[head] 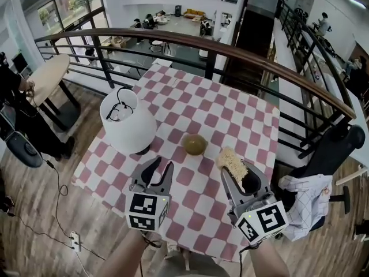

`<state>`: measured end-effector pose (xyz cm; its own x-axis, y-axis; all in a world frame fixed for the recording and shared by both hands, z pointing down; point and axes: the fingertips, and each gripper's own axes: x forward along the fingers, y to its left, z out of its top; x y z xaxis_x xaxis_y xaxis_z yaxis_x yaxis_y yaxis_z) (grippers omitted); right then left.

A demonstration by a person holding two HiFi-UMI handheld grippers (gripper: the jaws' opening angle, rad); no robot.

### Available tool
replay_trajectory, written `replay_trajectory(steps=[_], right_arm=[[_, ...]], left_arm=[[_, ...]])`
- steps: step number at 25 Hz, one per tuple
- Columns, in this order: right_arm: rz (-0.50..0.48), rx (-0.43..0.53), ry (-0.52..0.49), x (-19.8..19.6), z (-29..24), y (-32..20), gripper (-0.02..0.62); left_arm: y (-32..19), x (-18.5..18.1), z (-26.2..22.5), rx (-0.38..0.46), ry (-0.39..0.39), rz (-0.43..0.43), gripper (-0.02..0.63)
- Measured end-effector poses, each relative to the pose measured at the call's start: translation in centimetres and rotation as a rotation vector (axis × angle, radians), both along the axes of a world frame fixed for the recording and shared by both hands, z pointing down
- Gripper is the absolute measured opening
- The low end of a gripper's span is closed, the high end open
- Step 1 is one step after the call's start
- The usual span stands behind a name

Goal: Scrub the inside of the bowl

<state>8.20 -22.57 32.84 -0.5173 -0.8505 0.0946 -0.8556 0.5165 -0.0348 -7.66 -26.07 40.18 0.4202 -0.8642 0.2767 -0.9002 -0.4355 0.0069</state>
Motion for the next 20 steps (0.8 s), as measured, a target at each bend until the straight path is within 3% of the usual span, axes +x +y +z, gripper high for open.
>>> replay_trajectory(steps=[4,8,11,20], right_arm=[[0.009,-0.028,0.005,0.1,2.9,-3.0,0.163],[0.006,-0.064,0.028,0.0,6.0,-5.2,0.163],[0.007,-0.082,0.038,0.1,8.2,-6.7,0.163],[0.062,-0.151,0.032,0.6,14.1,-8.4,0.163]], left_arm=[[-4.4,1.6,3.4,-0.059,0.046,0.032,0.138],[-8.5,2.6,7.7,-0.126,0.034,0.045,0.138],[-11.0,3.1,10.9,-0.181,0.079,0.056,0.138],[-14.2,3.0,18.4,-0.275,0.166,0.038,0.138]])
